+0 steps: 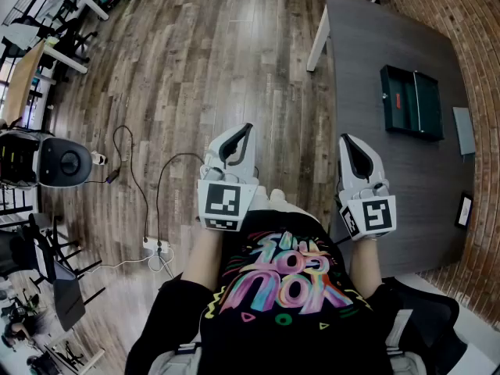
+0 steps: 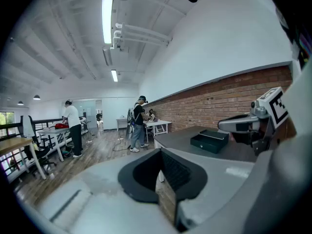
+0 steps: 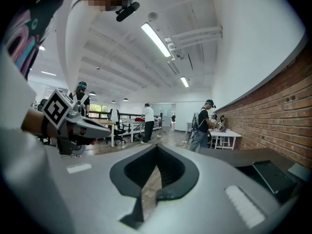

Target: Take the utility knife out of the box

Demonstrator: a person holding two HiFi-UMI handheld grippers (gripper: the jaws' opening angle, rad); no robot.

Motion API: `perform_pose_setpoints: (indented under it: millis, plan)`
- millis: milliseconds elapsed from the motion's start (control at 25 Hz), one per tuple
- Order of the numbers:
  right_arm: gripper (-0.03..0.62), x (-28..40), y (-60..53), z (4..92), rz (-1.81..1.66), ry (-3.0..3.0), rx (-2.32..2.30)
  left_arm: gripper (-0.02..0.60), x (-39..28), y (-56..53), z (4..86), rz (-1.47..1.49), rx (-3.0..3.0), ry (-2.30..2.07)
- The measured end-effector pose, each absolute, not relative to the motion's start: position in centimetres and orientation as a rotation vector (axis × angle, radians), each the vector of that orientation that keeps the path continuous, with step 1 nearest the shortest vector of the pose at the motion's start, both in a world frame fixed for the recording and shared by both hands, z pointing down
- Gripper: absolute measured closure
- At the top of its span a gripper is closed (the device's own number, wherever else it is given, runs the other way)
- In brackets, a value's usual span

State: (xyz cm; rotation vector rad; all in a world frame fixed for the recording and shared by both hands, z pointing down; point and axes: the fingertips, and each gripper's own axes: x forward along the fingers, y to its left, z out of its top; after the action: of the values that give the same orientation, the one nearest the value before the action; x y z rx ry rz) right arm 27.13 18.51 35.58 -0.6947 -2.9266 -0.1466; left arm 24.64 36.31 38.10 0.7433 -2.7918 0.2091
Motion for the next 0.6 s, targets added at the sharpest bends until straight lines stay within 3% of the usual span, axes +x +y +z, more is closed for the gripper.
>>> perform_pose_setpoints:
  millis: [600]
  plan:
    - [0.595,26.29,17.71,36.4,-0.178,-2.916,-0.594,0.581,23.66,36.87,38.29,0.186,0.73,-2.818]
